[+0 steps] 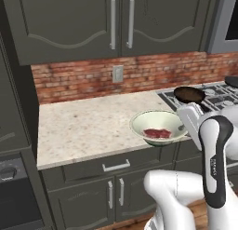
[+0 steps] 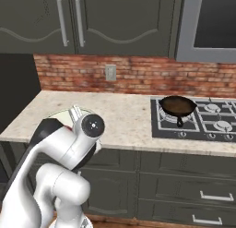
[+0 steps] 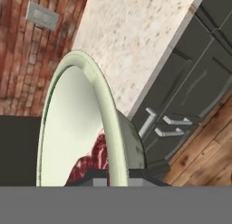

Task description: Place one of the steaks on the plate and the other in the bowl. Then place the bowl in the fridge.

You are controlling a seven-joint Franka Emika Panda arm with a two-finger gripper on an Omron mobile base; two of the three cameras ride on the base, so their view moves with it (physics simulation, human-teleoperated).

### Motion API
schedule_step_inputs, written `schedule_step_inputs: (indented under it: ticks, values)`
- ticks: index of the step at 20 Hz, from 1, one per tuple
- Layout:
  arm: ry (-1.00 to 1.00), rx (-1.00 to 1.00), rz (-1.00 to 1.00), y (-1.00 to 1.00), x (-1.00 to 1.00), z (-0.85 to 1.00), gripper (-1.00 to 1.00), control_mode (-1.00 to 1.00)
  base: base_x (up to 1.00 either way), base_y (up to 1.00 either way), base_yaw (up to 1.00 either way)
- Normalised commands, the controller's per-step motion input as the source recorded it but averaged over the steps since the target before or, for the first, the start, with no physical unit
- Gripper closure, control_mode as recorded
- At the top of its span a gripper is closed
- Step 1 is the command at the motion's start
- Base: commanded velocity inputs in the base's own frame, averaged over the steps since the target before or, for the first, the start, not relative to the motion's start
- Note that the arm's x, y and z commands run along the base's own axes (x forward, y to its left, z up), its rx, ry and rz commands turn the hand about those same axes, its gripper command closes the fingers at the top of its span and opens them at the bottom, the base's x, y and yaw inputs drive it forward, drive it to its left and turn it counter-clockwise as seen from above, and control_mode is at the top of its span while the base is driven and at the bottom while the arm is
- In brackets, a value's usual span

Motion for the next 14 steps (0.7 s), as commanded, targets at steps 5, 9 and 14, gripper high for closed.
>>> schedule_step_inputs:
  ticks: [5,9,14]
  values:
    - [0.0,0.0,0.0,0.0,0.0,0.0,1.0,1.0,-0.29,-0.56,-0.18]
    - [0.0,0.0,0.0,0.0,0.0,0.0,1.0,1.0,-0.11,-0.51,-0.5]
    - [0.0,0.0,0.0,0.0,0.0,0.0,1.0,1.0,-0.1,-0.62,-0.7]
